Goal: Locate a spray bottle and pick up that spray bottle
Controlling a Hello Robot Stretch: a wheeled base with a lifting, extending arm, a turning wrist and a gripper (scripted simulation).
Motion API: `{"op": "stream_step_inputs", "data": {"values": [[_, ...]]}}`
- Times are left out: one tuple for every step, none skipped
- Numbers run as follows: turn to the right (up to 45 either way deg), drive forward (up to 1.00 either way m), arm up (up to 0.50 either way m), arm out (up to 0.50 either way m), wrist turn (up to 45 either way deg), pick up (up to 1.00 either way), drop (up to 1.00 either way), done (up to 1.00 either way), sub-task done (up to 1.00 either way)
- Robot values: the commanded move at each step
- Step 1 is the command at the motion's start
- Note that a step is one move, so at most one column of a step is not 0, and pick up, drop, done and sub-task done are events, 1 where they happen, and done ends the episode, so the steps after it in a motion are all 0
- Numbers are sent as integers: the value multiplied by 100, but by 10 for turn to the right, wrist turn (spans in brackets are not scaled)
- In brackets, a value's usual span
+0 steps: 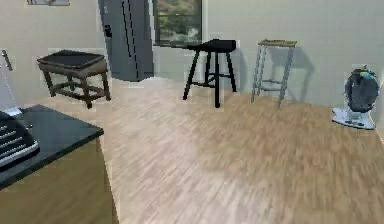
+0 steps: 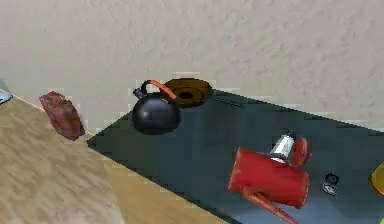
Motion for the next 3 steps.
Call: {"op": "stream_step_inputs", "data": {"values": [[-450, 0, 0, 0, 0, 0, 0, 0, 0], [-120, 0, 0, 0, 0, 0, 0, 0, 0], [0, 15, 0, 0, 0, 0, 0, 0, 0]]}}
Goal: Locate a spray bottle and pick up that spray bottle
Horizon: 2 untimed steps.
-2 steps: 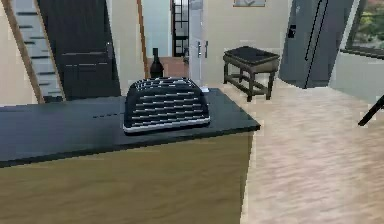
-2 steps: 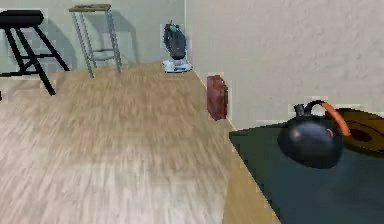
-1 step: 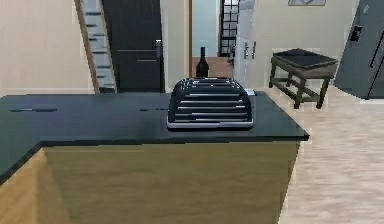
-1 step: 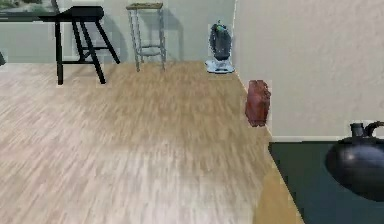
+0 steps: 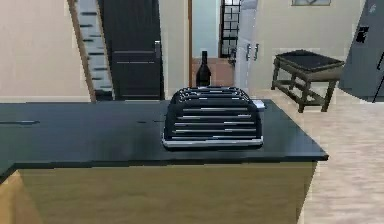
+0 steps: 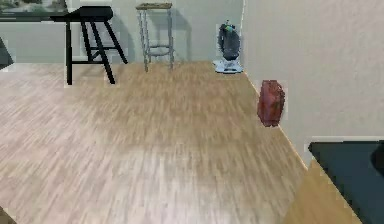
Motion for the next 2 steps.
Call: {"op": "stream_step_inputs", "data": {"values": [[450, 0, 0, 0, 0, 0, 0, 0, 0], [390, 0, 0, 0, 0, 0, 0, 0, 0]]}}
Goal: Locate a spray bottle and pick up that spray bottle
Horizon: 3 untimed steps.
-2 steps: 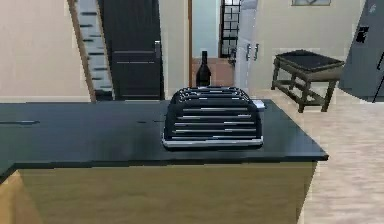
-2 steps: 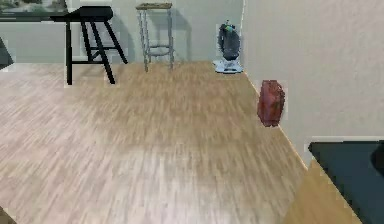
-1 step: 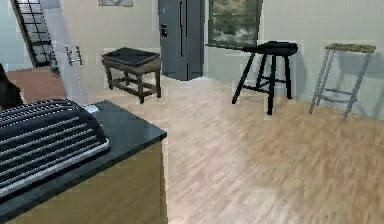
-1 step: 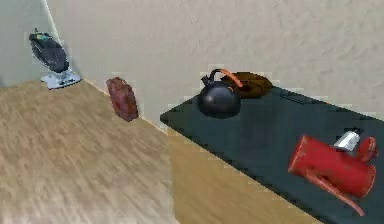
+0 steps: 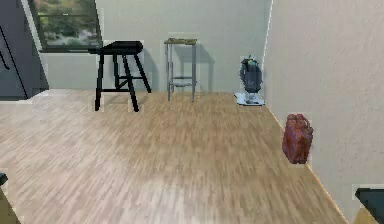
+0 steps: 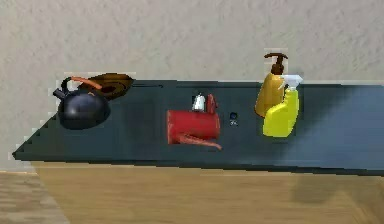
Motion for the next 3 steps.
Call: {"op": "stream_step_inputs", "data": {"values": [[0, 25, 0, 0, 0, 0, 0, 0, 0], [360, 0, 0, 0, 0, 0, 0, 0, 0], [450, 0, 0, 0, 0, 0, 0, 0, 0]]}}
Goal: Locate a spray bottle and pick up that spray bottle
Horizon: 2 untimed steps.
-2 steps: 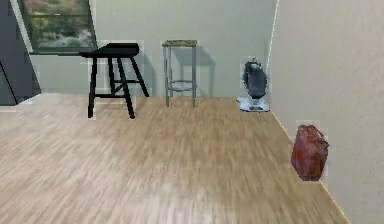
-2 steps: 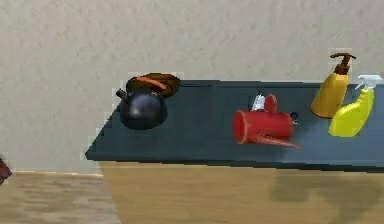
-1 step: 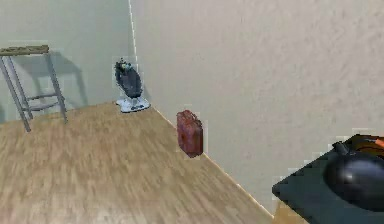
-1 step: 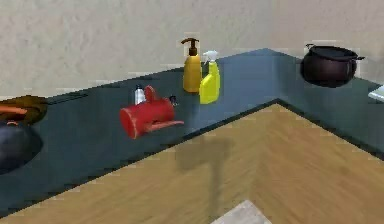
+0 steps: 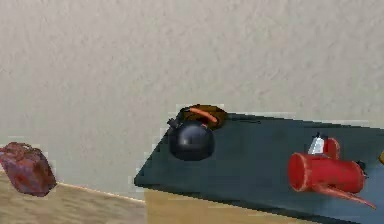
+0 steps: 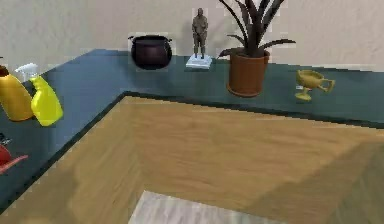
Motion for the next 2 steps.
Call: {"op": "stream_step_inputs", "data": {"values": [[450, 0, 0, 0, 0, 0, 0, 0, 0], [360, 0, 0, 0, 0, 0, 0, 0, 0]]}}
